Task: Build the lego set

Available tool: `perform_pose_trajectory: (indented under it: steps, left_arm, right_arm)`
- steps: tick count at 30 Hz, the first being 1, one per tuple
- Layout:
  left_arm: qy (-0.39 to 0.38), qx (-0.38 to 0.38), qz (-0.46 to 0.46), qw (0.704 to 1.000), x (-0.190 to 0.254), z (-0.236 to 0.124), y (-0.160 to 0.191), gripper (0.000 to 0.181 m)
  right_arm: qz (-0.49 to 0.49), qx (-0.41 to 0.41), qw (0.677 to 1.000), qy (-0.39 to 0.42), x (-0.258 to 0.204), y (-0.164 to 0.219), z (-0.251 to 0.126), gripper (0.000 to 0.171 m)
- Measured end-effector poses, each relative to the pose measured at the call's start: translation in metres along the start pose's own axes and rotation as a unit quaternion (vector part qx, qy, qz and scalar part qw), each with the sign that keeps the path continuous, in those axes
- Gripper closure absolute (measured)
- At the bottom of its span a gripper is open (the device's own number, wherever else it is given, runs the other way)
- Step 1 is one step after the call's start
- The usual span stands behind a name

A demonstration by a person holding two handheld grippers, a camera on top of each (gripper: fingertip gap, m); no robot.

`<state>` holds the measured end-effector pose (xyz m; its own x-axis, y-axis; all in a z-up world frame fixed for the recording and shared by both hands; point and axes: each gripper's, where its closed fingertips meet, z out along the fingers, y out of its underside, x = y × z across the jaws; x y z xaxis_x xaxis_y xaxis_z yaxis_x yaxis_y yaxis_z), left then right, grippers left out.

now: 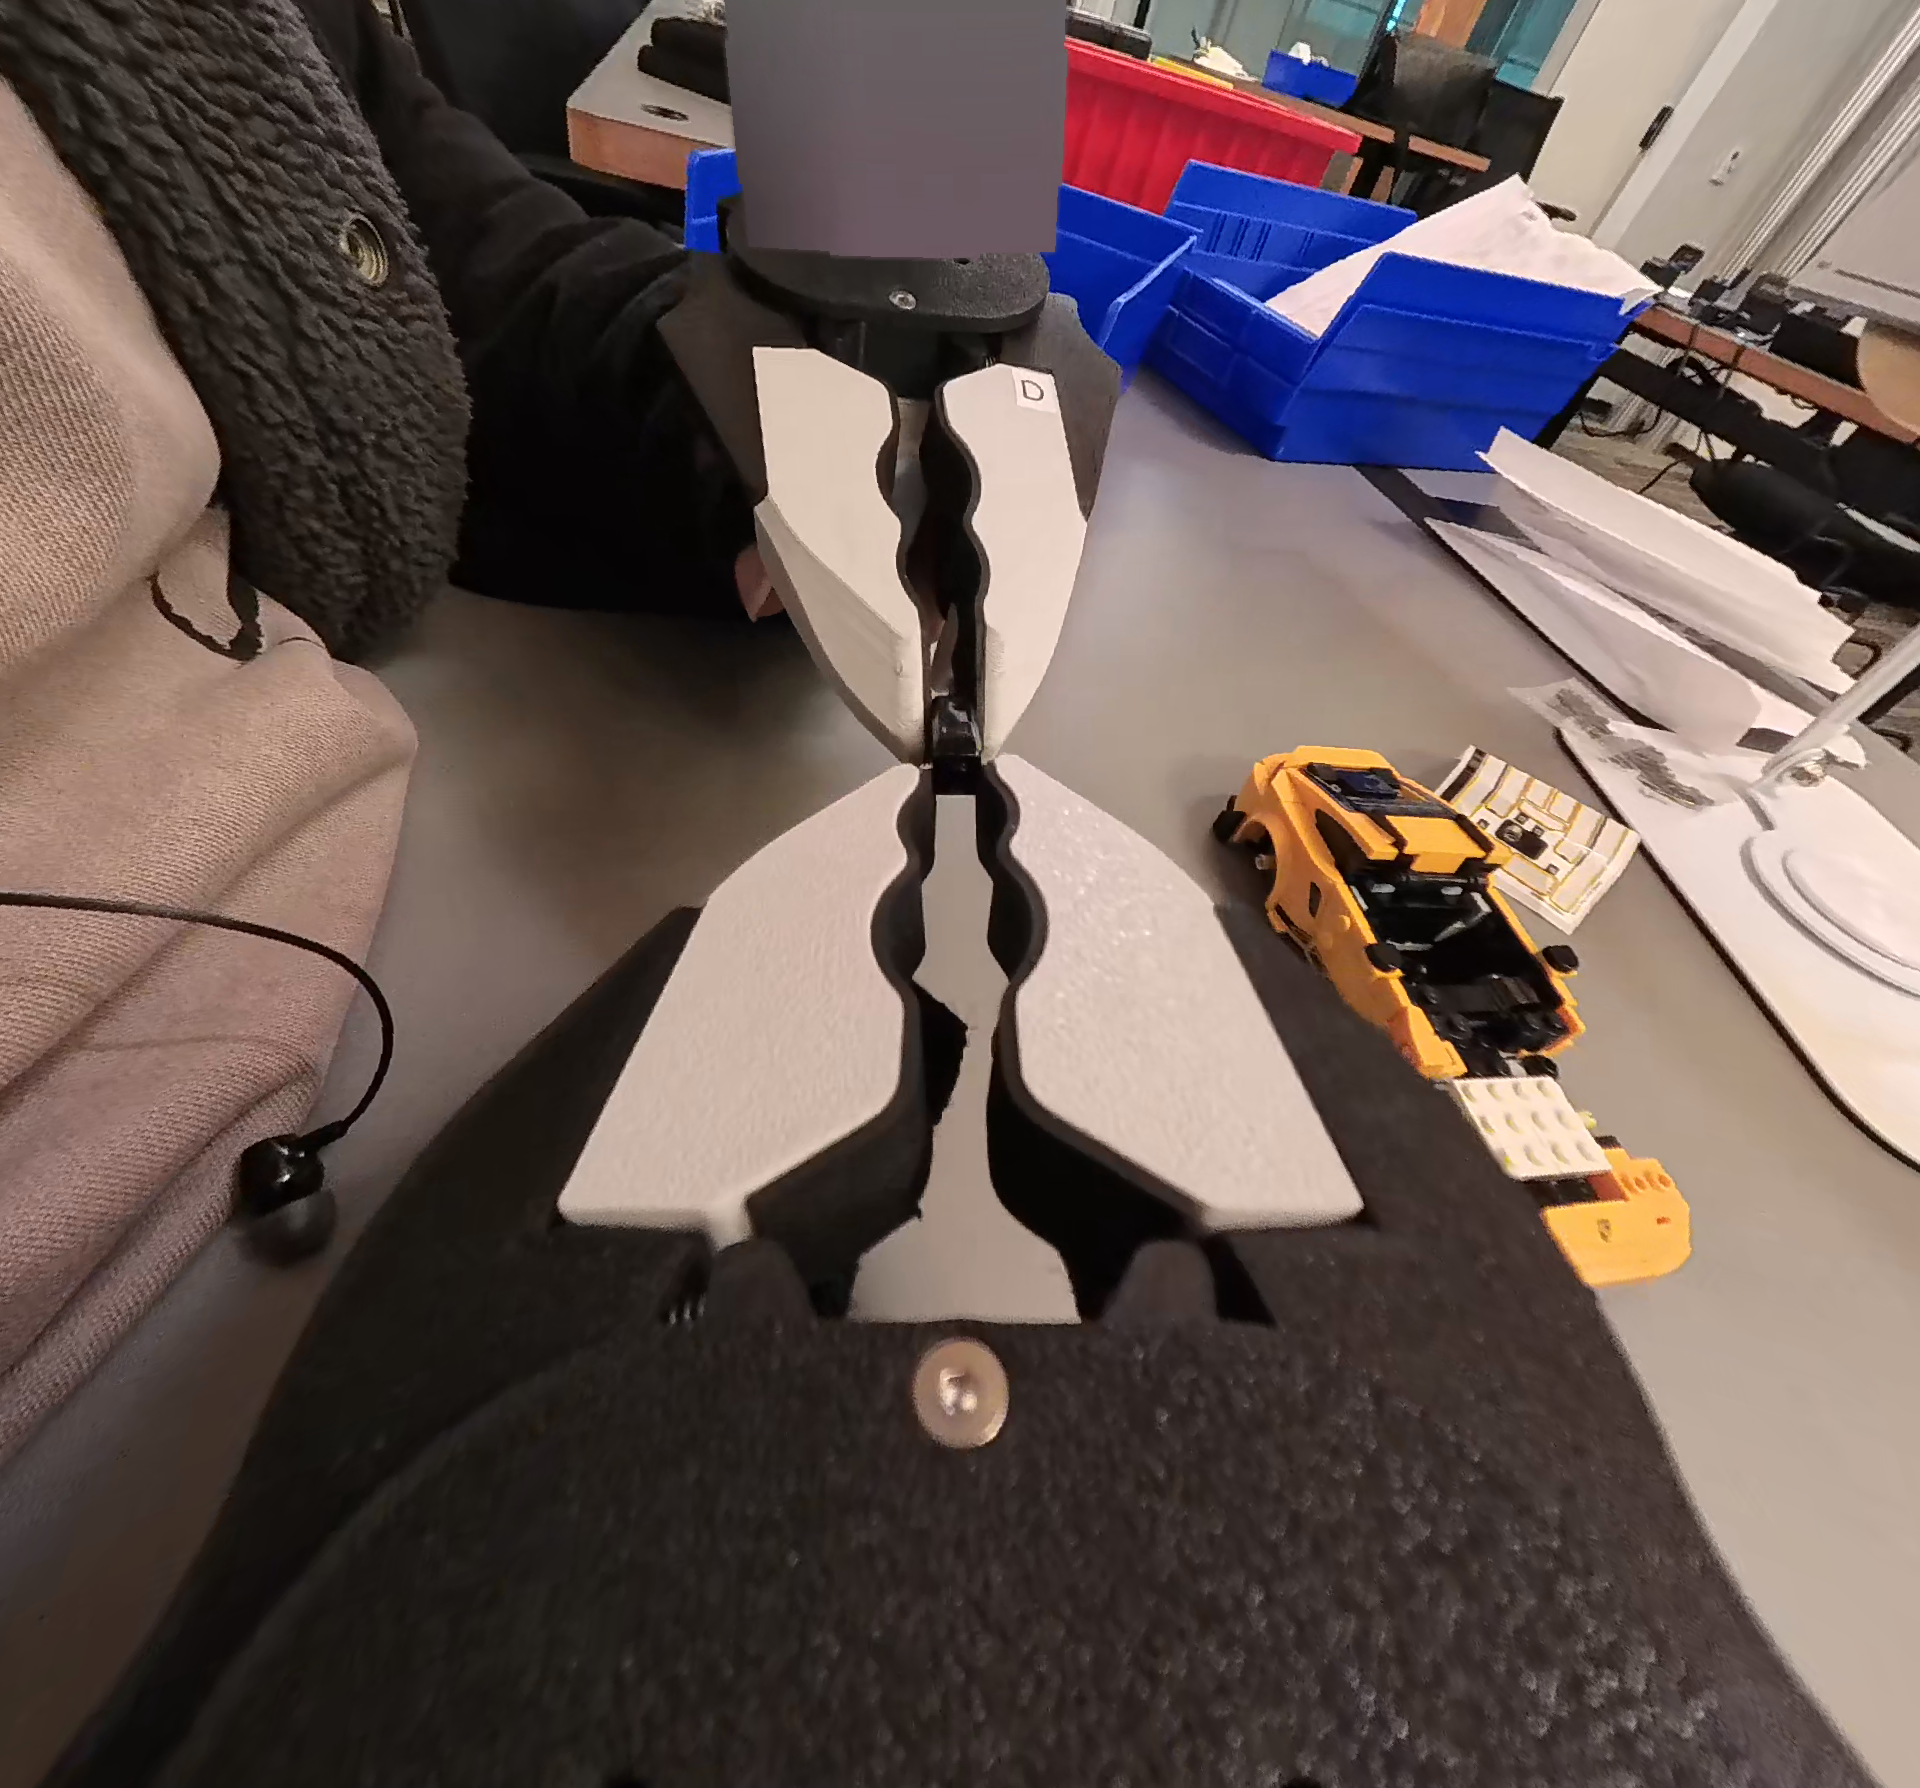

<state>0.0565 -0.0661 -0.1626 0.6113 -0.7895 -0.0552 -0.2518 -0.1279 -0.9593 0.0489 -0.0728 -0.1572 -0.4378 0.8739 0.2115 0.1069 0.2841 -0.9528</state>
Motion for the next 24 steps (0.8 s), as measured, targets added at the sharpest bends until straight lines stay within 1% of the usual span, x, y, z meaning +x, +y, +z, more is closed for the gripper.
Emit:
perform_pose_trajectory:
  steps: [8,14,15,16,18,20,22,24]
  left_arm:
    - [-0.010,-0.010,-0.006,1.000,-0.002,0.002,0.003,0.174]
    - [0.002,-0.008,-0.029,1.000,-0.005,0.002,0.007,0.174]
    - [-0.001,-0.010,-0.029,1.000,-0.007,0.002,0.008,0.174]
    - [-0.008,-0.013,-0.030,0.999,-0.011,0.001,0.010,0.174]
    - [-0.025,-0.014,-0.052,0.998,-0.023,-0.002,0.013,0.174]
    - [-0.046,-0.005,-0.097,0.994,-0.039,-0.008,0.015,0.174]
    - [-0.074,0.003,-0.138,0.988,-0.057,-0.016,0.019,0.174]
    - [-0.109,-0.001,-0.163,0.981,-0.075,-0.024,0.026,0.174]
  right_arm:
    - [0.018,-0.009,1.000,-0.002,0.002,0.005,0.001,0.164]
    - [0.060,-0.008,0.998,-0.015,0.004,0.009,0.004,0.163]
    - [0.067,-0.009,0.998,-0.017,0.004,0.011,0.004,0.159]
    - [0.079,-0.014,0.997,-0.022,0.004,0.013,0.005,0.149]
    - [0.100,-0.027,0.994,-0.019,0.010,0.018,0.005,0.136]
    - [0.103,-0.037,0.994,0.015,0.028,0.023,0.000,0.125]
    - [0.101,-0.067,0.991,0.055,0.051,0.033,-0.007,0.116]
    - [0.091,-0.109,0.988,0.061,0.069,0.045,-0.013,0.108]
